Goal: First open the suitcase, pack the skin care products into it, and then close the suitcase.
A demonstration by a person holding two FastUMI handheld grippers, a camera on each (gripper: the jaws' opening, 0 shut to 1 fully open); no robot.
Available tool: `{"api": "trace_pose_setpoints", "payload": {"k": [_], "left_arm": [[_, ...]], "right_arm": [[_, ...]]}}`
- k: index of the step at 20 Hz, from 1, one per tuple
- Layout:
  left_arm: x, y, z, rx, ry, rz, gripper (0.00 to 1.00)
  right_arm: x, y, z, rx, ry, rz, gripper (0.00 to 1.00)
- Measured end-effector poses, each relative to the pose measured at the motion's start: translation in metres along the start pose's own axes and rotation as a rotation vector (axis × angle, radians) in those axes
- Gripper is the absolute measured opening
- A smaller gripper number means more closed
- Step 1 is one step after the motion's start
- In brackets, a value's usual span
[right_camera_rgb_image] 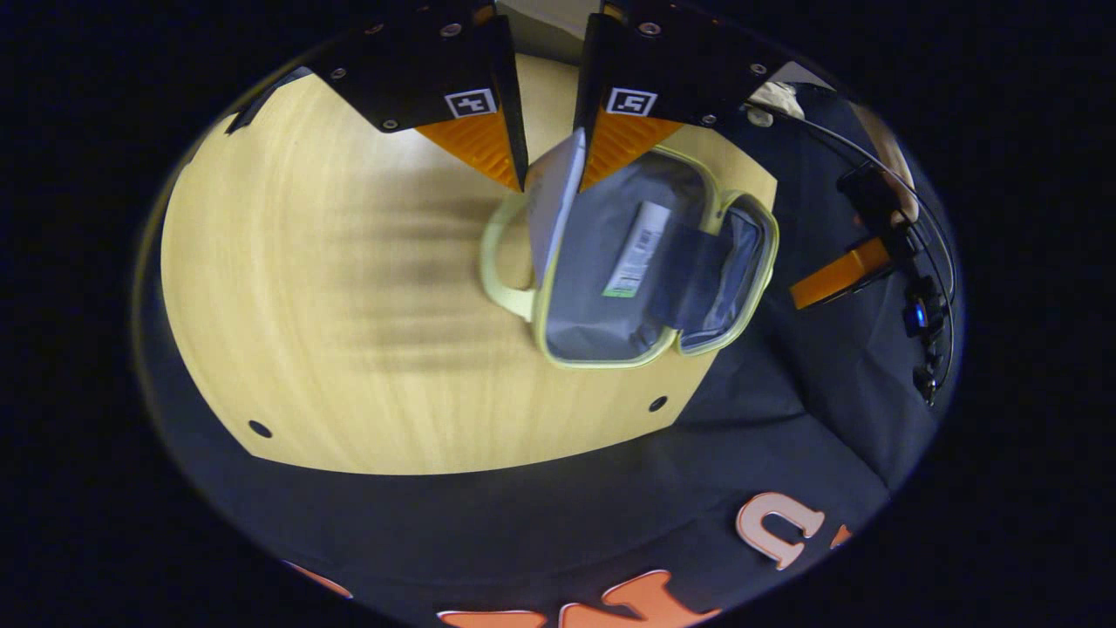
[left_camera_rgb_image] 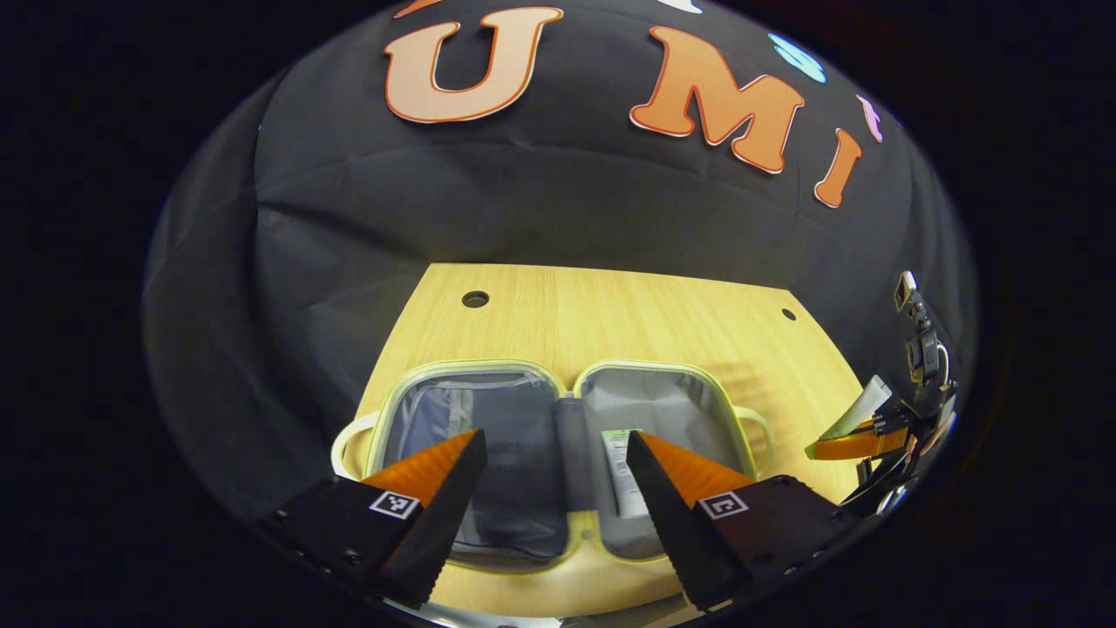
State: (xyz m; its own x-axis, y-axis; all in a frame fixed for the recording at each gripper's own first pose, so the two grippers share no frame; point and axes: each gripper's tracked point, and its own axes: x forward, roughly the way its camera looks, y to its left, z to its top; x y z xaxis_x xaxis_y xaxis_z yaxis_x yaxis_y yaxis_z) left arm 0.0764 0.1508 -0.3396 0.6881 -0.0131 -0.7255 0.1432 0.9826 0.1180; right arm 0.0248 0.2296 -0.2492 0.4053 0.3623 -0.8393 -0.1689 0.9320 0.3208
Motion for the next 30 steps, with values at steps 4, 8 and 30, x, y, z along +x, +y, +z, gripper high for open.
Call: {"api": "trace_pose_setpoints", "payload": {"k": [4,8,30], "left_arm": [[-0.001,0.046,-0.008,-0.006,0.006,0.013,1.0],[-0.001,0.089,-0.016,-0.038,0.015,0.041,1.0],[-0.008,0.228,-0.077,-0.329,0.018,0.147,0.99]], "right_arm": [[0.034,0.036,-0.007,0.018,0.08,0.0,0.32],[0.069,0.04,-0.01,0.102,0.17,-0.053,0.32],[0.088,0.062,0.003,0.117,0.081,-0.055,0.96]]}}
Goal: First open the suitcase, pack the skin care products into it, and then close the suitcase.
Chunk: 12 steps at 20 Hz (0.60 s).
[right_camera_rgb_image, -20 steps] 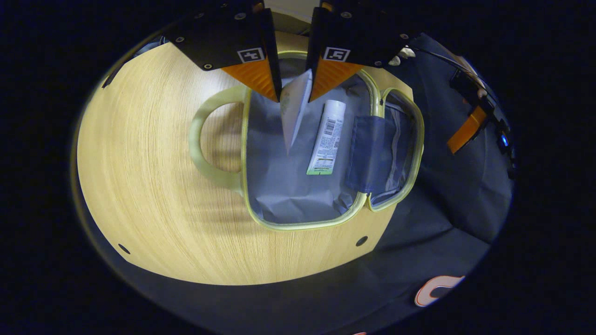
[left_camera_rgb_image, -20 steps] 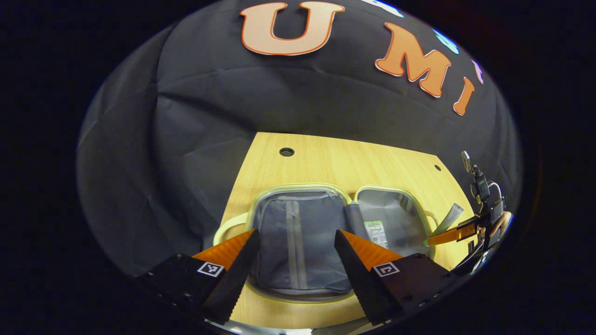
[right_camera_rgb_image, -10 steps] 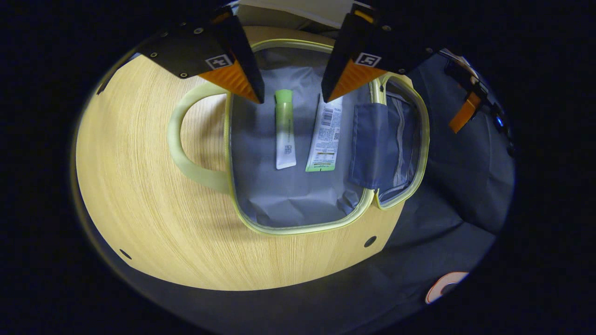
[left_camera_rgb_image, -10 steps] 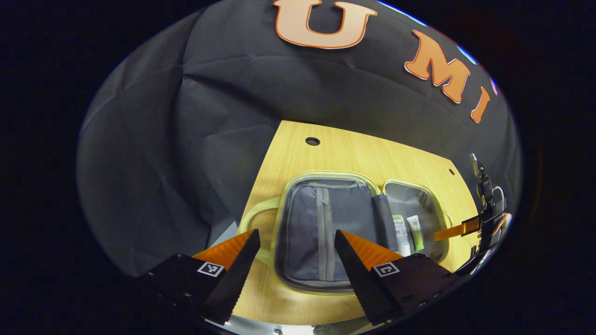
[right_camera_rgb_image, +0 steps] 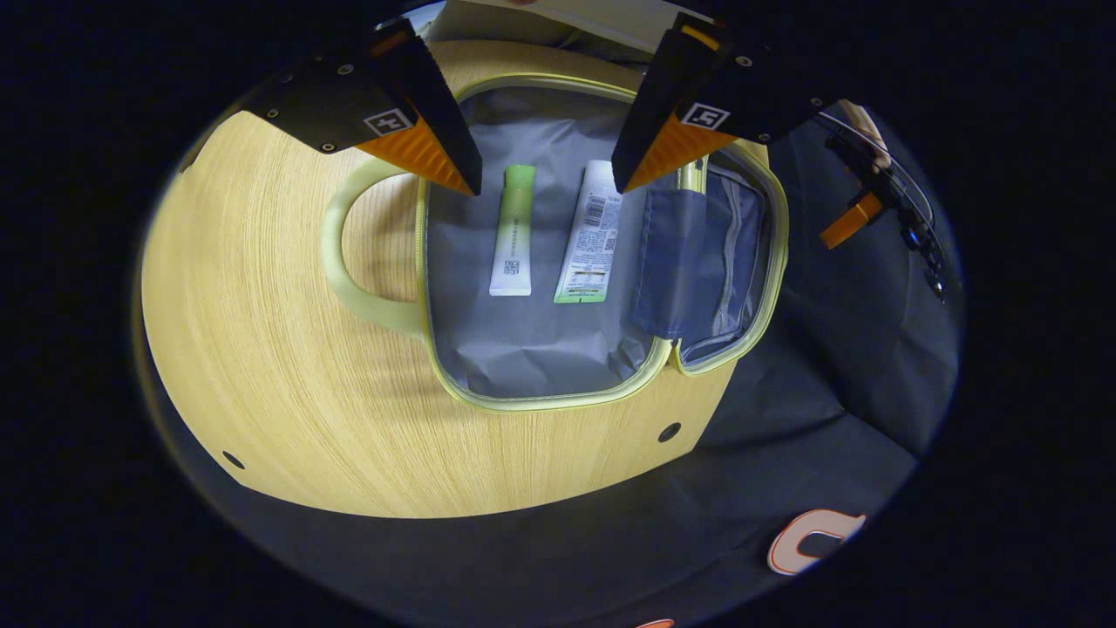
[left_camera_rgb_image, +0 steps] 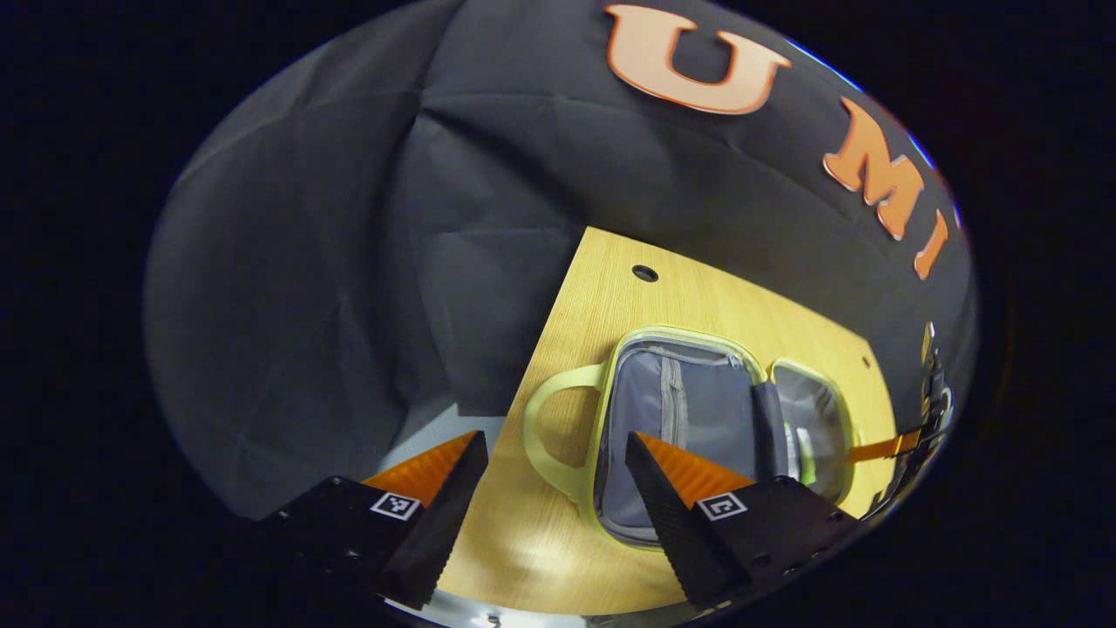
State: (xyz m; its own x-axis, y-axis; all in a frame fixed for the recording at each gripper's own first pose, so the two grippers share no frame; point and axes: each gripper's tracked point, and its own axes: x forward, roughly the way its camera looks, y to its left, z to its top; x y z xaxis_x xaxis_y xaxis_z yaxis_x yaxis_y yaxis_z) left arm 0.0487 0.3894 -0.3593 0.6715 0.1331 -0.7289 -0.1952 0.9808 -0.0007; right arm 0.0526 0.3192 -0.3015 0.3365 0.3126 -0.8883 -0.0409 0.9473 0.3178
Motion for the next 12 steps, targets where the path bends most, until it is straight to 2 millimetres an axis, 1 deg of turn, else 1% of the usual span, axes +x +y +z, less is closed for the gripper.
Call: {"api": "trace_pose_setpoints", "payload": {"k": [1,4,6,7,8,10,12], "left_arm": [[0.005,0.007,-0.003,-0.046,0.002,-0.022,0.99],[0.033,0.029,-0.009,-0.154,0.002,-0.094,0.98],[0.052,0.033,-0.008,-0.244,-0.007,-0.158,0.97],[0.059,0.035,-0.008,-0.298,-0.001,-0.172,0.98],[0.064,0.034,-0.008,-0.351,0.003,-0.206,0.95],[0.078,0.035,-0.004,-0.448,-0.007,-0.231,0.94],[0.089,0.042,-0.011,-0.525,-0.007,-0.222,0.59]], "right_arm": [[-0.003,0.001,0.001,0.002,-0.003,0.004,0.96],[-0.01,0.002,0.005,0.009,-0.023,0.006,0.96],[-0.017,0.0,0.006,0.007,-0.036,0.004,0.95],[-0.02,-0.001,0.005,0.005,-0.038,-0.001,0.96],[-0.022,-0.004,0.005,0.002,-0.04,-0.009,0.96],[-0.025,-0.009,0.003,0.0,-0.039,-0.027,0.96],[-0.028,-0.012,0.002,0.01,-0.041,-0.032,0.96]]}}
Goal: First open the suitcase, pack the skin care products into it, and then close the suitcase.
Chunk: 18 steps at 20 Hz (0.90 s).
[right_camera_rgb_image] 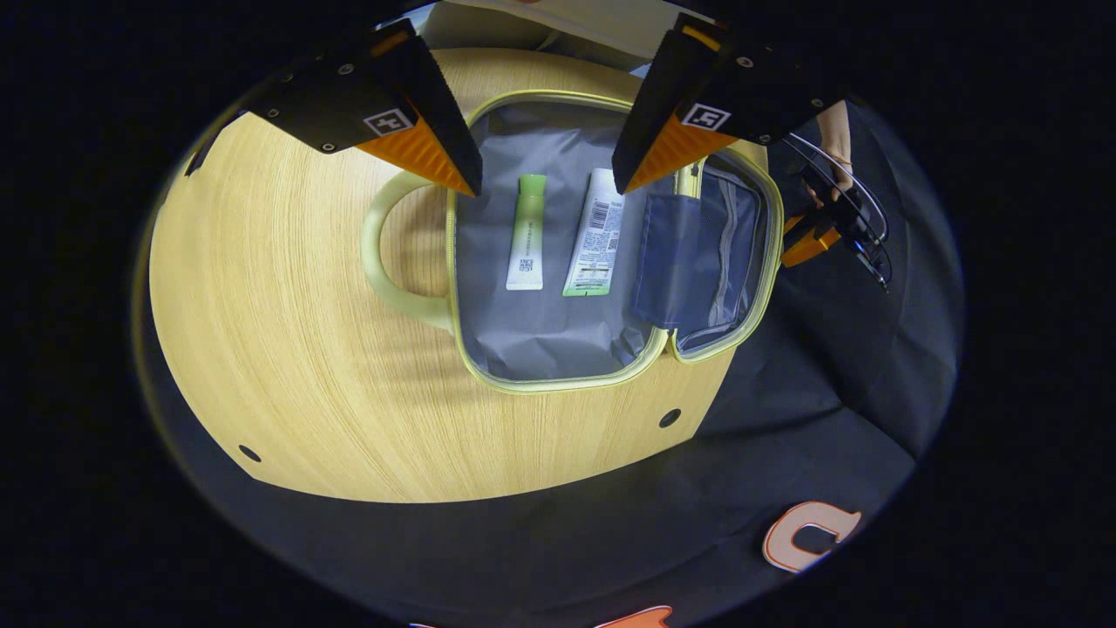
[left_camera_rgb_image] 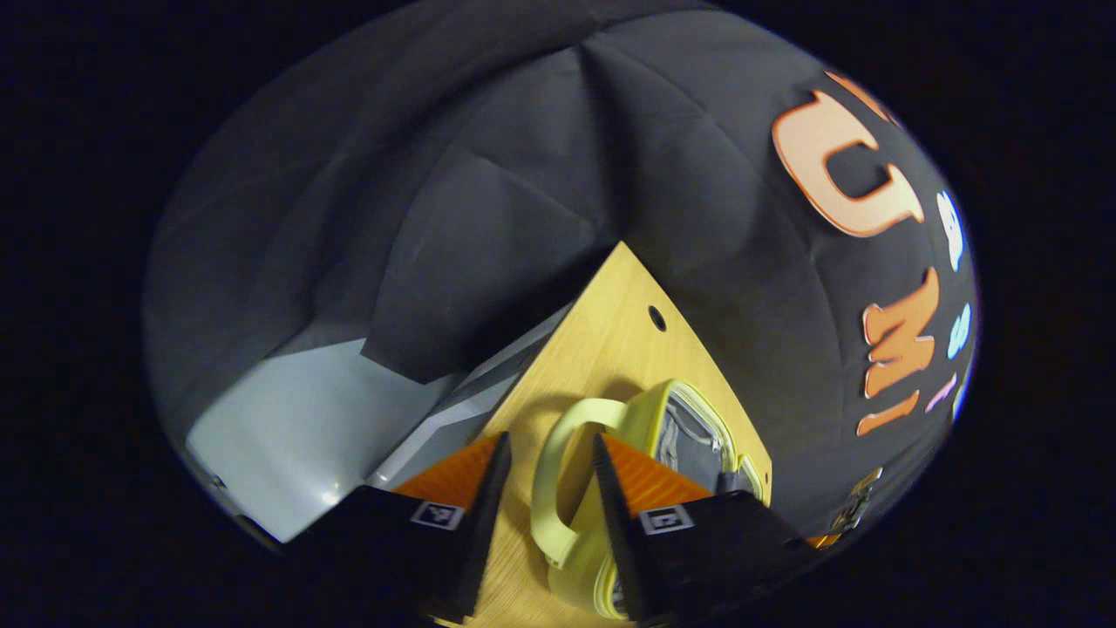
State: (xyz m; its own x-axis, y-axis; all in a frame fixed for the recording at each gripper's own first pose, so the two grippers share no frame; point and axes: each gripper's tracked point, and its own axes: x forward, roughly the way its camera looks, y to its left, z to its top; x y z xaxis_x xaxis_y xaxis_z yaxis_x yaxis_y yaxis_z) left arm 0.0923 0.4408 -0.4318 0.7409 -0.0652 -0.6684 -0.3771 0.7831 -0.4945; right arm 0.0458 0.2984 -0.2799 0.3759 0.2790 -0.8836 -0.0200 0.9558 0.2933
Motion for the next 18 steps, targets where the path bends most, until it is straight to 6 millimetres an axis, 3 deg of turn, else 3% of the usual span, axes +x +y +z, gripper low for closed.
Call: {"api": "trace_pose_setpoints", "payload": {"k": [1,3,4,5,6,11,13,15,18], "left_arm": [[0.002,0.001,-0.001,-0.045,-0.003,-0.003,0.42],[0.007,-0.002,-0.004,-0.097,-0.007,-0.038,0.22],[0.0,0.0,-0.001,-0.103,0.0,-0.043,0.22],[0.019,-0.007,-0.006,-0.108,-0.007,-0.056,0.16],[0.006,-0.008,-0.006,-0.095,-0.002,-0.065,0.12],[-0.011,-0.019,-0.009,-0.068,0.049,-0.093,0.07],[-0.02,-0.03,-0.007,0.05,0.048,-0.051,0.07],[-0.031,-0.055,0.0,0.186,0.019,-0.001,0.06],[-0.056,-0.108,0.013,0.315,-0.016,0.038,0.06]], "right_arm": [[-0.002,-0.002,0.001,0.004,-0.004,-0.002,0.96],[-0.005,-0.004,0.002,0.01,-0.013,-0.001,0.96],[-0.007,-0.004,0.002,0.011,-0.017,0.002,0.96],[-0.008,-0.006,0.002,0.011,-0.02,0.006,0.96],[-0.009,-0.007,0.002,0.014,-0.022,0.008,0.96],[-0.007,-0.008,0.001,0.02,-0.019,0.021,0.96],[-0.007,-0.007,0.004,0.023,-0.02,0.029,0.96],[-0.007,-0.004,0.007,0.025,-0.026,0.043,0.96],[-0.012,-0.006,0.011,0.011,-0.031,0.064,0.96]]}}
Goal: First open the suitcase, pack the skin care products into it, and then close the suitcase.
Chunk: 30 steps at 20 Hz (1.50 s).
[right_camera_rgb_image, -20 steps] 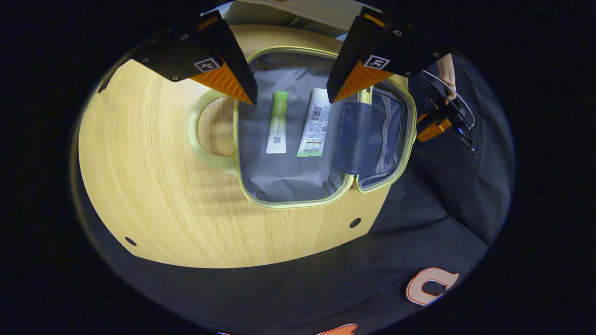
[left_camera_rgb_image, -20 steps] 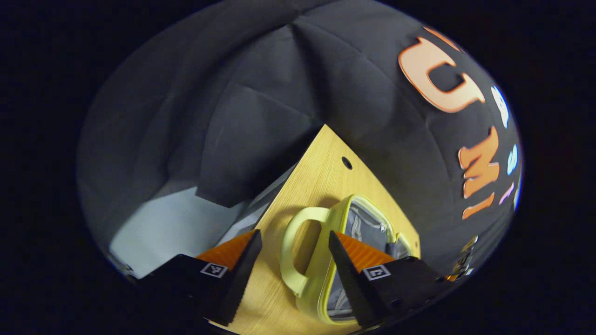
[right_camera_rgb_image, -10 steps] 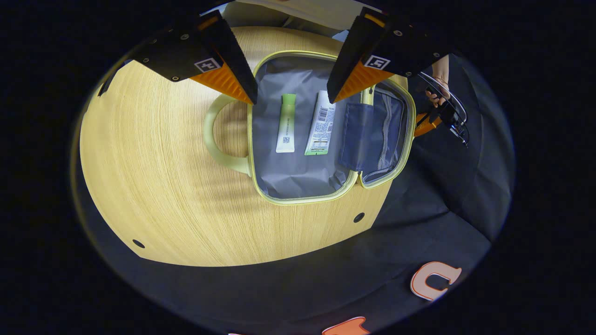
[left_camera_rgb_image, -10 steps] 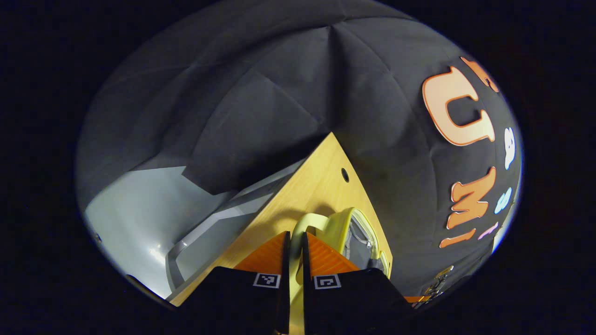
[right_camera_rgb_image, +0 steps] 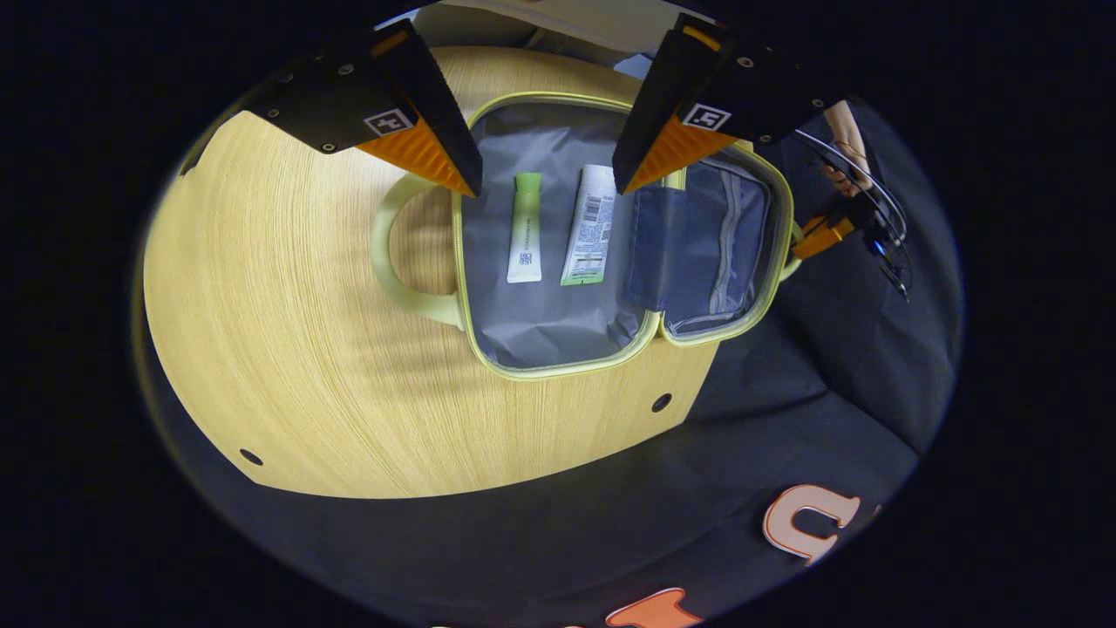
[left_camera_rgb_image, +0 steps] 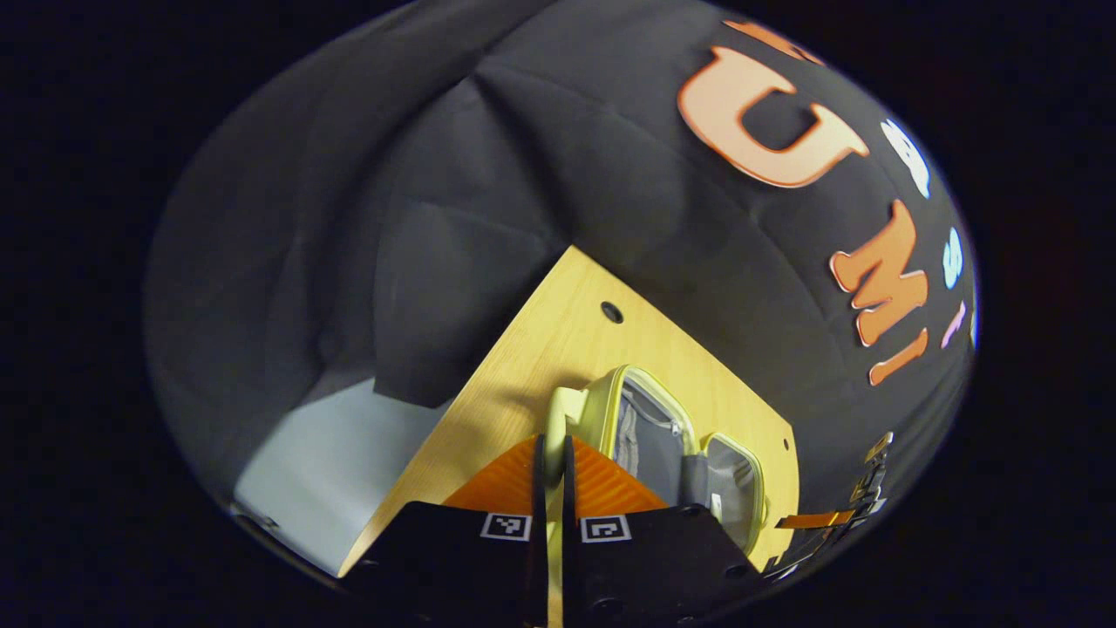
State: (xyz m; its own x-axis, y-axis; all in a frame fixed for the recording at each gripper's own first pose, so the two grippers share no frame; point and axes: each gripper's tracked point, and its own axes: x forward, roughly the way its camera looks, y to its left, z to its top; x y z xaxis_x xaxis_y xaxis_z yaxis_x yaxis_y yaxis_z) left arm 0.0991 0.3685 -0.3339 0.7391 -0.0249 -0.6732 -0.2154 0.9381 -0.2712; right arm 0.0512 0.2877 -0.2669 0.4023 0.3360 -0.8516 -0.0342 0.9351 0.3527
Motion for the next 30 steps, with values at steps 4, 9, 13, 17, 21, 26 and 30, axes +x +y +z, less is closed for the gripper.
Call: {"api": "trace_pose_setpoints", "payload": {"k": [4,9,13,17,21,26,30], "left_arm": [[-0.049,-0.087,0.038,0.192,-0.053,0.009,0.06],[-0.066,-0.216,0.033,0.474,-0.088,0.048,0.06],[-0.056,-0.302,0.0,0.593,-0.071,0.045,0.06],[-0.04,-0.363,-0.045,0.675,-0.056,0.052,0.06],[-0.015,-0.394,-0.085,0.768,-0.033,0.106,0.06],[0.026,-0.436,-0.151,0.791,0.055,0.017,0.06],[0.063,-0.448,-0.21,0.771,0.15,-0.037,0.07]], "right_arm": [[-0.014,-0.016,0.016,-0.038,-0.054,0.025,0.96],[-0.054,-0.056,0.039,-0.131,-0.15,0.046,0.96],[-0.089,-0.096,0.048,-0.146,-0.211,0.071,0.96],[-0.123,-0.143,0.047,-0.147,-0.246,0.072,0.96],[-0.146,-0.188,0.041,-0.124,-0.273,0.051,0.95],[-0.162,-0.23,0.028,-0.079,-0.279,0.026,0.95],[-0.17,-0.251,0.021,-0.062,-0.282,0.011,0.95]]}}
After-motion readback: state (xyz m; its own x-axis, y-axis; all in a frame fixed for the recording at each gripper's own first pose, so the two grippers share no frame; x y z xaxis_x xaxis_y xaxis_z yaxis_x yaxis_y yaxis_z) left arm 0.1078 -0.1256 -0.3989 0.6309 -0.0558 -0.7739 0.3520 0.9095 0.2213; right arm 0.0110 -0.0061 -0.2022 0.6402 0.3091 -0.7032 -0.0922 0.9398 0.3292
